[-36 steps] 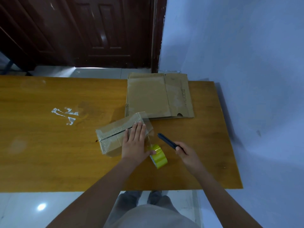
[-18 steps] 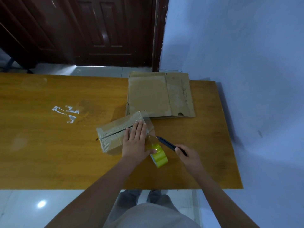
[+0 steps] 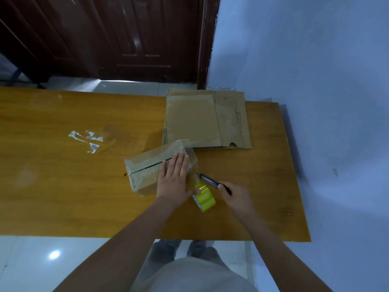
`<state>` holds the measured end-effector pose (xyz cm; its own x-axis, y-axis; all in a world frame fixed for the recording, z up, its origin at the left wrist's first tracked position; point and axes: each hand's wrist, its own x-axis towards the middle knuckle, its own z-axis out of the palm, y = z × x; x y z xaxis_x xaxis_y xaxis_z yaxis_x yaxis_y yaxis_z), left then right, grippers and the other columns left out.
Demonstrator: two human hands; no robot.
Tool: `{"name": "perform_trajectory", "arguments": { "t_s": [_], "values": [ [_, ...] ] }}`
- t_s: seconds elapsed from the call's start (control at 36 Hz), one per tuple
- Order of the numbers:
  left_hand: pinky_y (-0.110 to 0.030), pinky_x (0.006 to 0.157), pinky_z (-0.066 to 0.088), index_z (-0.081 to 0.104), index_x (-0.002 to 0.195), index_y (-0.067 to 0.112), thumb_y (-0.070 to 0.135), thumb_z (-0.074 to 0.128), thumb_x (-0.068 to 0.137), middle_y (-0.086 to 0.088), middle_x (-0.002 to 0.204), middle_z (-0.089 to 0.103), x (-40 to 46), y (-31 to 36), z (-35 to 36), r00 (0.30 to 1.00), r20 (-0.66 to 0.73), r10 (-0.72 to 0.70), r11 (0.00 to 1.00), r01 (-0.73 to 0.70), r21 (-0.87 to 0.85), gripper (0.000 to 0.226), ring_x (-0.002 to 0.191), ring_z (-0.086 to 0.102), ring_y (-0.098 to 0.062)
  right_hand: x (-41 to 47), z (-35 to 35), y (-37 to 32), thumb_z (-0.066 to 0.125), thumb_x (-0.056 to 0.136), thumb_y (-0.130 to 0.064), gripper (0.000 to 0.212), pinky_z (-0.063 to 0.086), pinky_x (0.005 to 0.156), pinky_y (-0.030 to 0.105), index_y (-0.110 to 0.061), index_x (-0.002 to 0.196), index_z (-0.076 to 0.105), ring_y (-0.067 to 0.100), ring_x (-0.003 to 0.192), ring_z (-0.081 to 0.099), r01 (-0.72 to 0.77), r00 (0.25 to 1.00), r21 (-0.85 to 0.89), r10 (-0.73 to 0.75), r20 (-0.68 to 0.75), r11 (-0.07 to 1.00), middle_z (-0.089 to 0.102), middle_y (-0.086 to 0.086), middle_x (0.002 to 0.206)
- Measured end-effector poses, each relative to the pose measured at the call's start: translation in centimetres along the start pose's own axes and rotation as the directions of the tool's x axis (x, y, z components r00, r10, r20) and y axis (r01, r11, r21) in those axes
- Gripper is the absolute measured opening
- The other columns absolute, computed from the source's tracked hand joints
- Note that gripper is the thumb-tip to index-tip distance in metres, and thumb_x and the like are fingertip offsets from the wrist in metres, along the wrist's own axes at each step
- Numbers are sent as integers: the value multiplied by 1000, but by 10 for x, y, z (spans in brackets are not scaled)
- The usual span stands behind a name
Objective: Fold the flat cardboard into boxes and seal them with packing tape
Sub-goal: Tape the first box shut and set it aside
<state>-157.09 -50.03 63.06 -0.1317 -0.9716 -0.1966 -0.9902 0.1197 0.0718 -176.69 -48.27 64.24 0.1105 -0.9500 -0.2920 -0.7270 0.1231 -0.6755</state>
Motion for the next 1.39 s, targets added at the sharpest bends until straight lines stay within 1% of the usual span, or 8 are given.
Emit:
{"name": "perform_trajectory", "arguments": {
  "t_s": [0.19, 0.28, 0.42, 0.5, 0.75, 1.14, 1.28, 1.39],
  "values": [
    [-44, 117, -9, -28, 139, 14, 82, 33, 75, -3, 157, -21, 1, 0, 0, 1000, 16, -3, 1000, 3, 12, 112, 143, -22, -18, 0, -4, 4, 49, 97, -19, 23, 37, 48, 16, -11, 111, 65, 3, 52, 49, -41, 997, 42, 43, -70, 998, 54, -11, 64],
    [-44, 117, -9, -28, 139, 13, 83, 32, 75, -3, 157, -21, 1, 0, 1, 1000, 8, -6, 1000, 6, 14, 112, 143, -21, -18, -4, -4, 4, 50, 96, -21, 26, 40, 52, 15, -14, 120, 60, 3, 60, 54, -35, 995, 88, 43, -90, 995, 59, -9, 73],
    [-43, 117, -11, -27, 139, 14, 82, 36, 75, -2, 157, -20, 0, 0, 0, 1000, -4, -8, 1000, 8, -2, 113, 144, -21, -18, -8, -4, 7, 56, 93, -15, 24, 44, 69, 9, -16, 117, 60, 1, 81, 57, 133, 987, 65, -127, -96, 989, 59, -2, 100],
    [-43, 117, -10, -27, 140, 14, 82, 36, 75, -3, 157, -19, 0, 0, 1, 1000, -7, -6, 1000, 6, 1, 113, 144, -20, -19, -7, -5, 5, 56, 93, -14, 26, 44, 66, 17, -15, 118, 61, 8, 78, 55, 184, 982, -29, -185, -47, 983, 54, -2, 104],
    [-44, 117, -10, -29, 138, 14, 82, 32, 76, -3, 156, -23, 1, -1, 2, 1000, 7, -1, 1000, 0, 16, 111, 138, -29, -15, -6, -2, 1, 63, 86, -9, 24, 25, 52, 5, -15, 109, 67, 6, 70, 47, 284, 950, -245, -307, -59, 927, 56, 3, 95],
    [-45, 117, -9, -28, 139, 13, 82, 34, 75, -3, 156, -22, 1, 1, -2, 1000, 23, -10, 1000, 9, 25, 112, 143, -23, -18, -6, -6, 9, 62, 87, -7, 24, 37, 55, 8, -13, 111, 65, 3, 70, 48, 218, 962, -152, -239, -136, 964, 50, -3, 99],
    [-45, 117, -8, -26, 141, 13, 82, 33, 76, -3, 157, -21, 0, 1, -2, 999, 31, -12, 1000, 12, 21, 112, 143, -22, -18, -7, -6, 8, 63, 87, -9, 23, 47, 58, 27, -14, 109, 67, 11, 75, 55, 275, 959, -105, -281, -46, 956, 54, -4, 97],
    [-44, 118, -9, -20, 146, 13, 81, 35, 76, -2, 157, -20, 0, 1, -2, 1000, 29, -11, 1000, 10, 10, 112, 143, -21, -18, -3, 0, 4, 62, 88, -11, 23, 34, 51, 13, -14, 110, 67, 9, 68, 51, 271, 957, -185, -285, -54, 945, 55, -1, 96]
  ]
}}
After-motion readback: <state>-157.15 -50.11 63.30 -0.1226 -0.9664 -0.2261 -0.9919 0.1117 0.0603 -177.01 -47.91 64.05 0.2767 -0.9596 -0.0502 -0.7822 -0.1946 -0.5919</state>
